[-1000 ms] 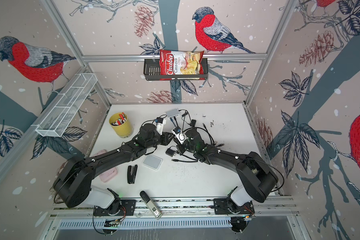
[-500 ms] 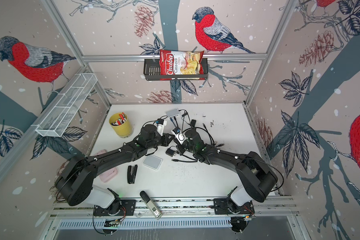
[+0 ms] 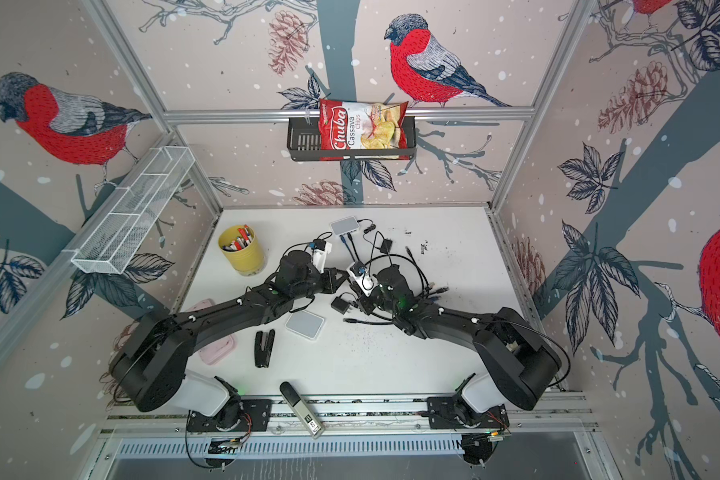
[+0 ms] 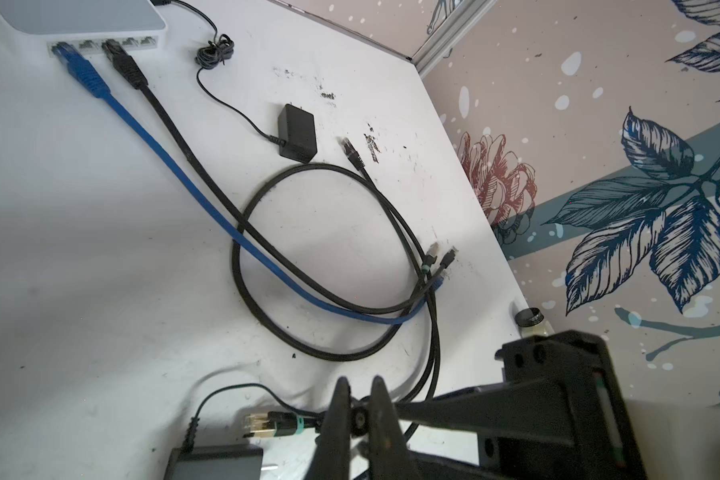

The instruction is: Insert the plug into the switch port

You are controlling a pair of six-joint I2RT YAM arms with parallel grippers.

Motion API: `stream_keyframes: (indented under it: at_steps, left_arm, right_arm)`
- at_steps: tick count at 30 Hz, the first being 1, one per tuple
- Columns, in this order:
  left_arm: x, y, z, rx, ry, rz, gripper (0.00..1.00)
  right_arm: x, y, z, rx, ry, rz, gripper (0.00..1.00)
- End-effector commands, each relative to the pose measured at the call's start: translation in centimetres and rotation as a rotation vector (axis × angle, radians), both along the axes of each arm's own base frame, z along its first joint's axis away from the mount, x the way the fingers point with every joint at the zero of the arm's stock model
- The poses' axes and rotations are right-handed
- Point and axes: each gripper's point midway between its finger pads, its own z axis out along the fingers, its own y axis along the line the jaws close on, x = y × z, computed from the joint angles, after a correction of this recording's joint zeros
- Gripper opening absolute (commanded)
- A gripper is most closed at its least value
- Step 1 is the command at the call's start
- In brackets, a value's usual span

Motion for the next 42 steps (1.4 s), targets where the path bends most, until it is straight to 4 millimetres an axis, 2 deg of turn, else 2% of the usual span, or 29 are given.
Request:
stream_keyframes:
  at_steps: [1,5,10,14,18,28,42]
  left_arm:
    - [0.3,-0.3,1.8,-0.063,-0.029,-0.005,0.0]
    - [0.4,-0.2,2.6,-0.1,-0.028,-0.01,0.0]
    - [0.3,-0.1,3.0,-0.128,-0.019,-0.021,0.0]
    - [0.2,0.0,3.1,-0.143,-0.013,-0.024,0.0]
    - [0.1,0.1,3.3,-0.155,-0.014,-0.025,0.0]
    - [0.0,0.2,3.8,-0.188,-0.008,-0.036,0.0]
    - [-0.6,0.1,4.4,-0.233,-0.006,-0.056,0.0]
  right_arm:
    - [0.1,-0.1,2.7,0.091,-0.148,0.016,0.23]
    - [0.5,-1.4,2.9,0.126,-0.175,-0.01,0.31]
    - [-1.4,-2.8,4.4,0.217,-0.345,0.015,0.35]
    - [-0.9,-2.8,4.4,0.223,-0.36,-0.005,0.37]
    - [-1.3,-2.9,5.3,0.283,-0.412,0.002,0.38]
    - [-2.4,-1.7,6.1,0.364,-0.46,0.066,0.35]
    - [-1.1,0.0,7.0,0.432,-0.468,0.051,0.25]
